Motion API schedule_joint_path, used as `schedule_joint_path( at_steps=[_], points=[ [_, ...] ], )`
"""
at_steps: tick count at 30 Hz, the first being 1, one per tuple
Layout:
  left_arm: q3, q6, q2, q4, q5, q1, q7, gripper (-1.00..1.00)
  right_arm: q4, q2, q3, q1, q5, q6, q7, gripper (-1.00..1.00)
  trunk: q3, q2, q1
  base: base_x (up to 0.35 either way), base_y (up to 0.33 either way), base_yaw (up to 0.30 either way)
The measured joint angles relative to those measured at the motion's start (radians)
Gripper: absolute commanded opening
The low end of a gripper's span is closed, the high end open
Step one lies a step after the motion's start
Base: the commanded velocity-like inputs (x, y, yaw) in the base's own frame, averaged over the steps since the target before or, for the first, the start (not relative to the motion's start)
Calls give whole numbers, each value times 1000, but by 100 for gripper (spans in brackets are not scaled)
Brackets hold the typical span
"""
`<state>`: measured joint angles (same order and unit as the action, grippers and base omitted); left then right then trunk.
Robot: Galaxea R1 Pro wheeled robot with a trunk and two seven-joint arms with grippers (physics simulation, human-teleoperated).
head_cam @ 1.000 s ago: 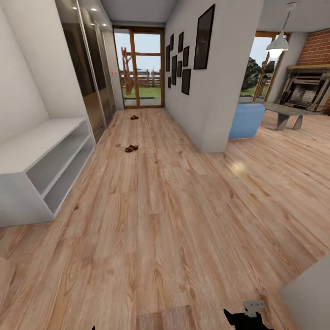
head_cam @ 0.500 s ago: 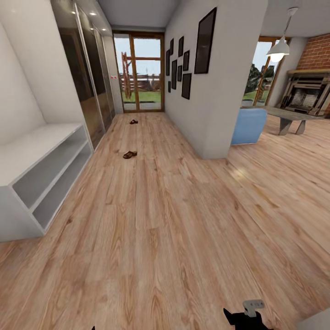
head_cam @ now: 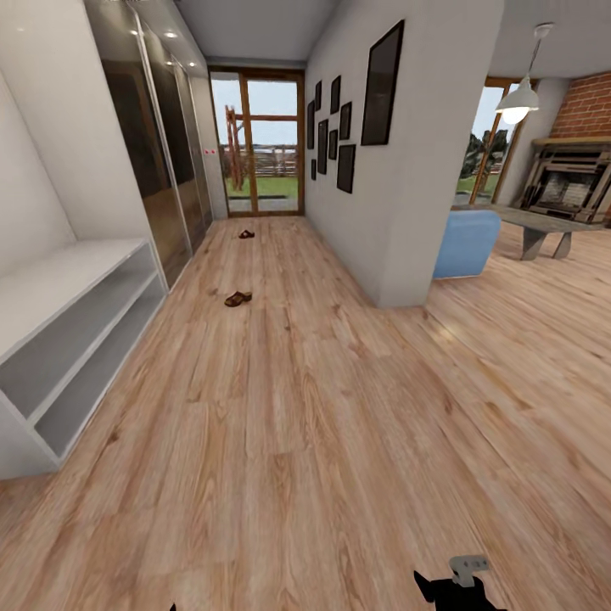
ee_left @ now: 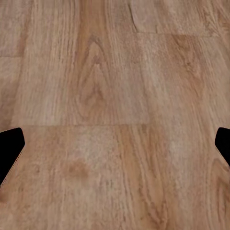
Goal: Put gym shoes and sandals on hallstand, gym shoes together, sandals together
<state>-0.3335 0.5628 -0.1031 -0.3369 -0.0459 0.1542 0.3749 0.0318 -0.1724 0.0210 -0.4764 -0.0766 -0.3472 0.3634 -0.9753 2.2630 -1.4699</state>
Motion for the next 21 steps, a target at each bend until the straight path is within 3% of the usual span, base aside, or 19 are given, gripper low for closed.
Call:
schedule_joint_path(
  at_steps=[21],
  points=[
    [0, 1, 0, 0, 0, 0, 0, 100, 0, 0, 0, 0, -1, 0, 0, 100, 33, 0, 0, 338, 0, 0]
  ],
)
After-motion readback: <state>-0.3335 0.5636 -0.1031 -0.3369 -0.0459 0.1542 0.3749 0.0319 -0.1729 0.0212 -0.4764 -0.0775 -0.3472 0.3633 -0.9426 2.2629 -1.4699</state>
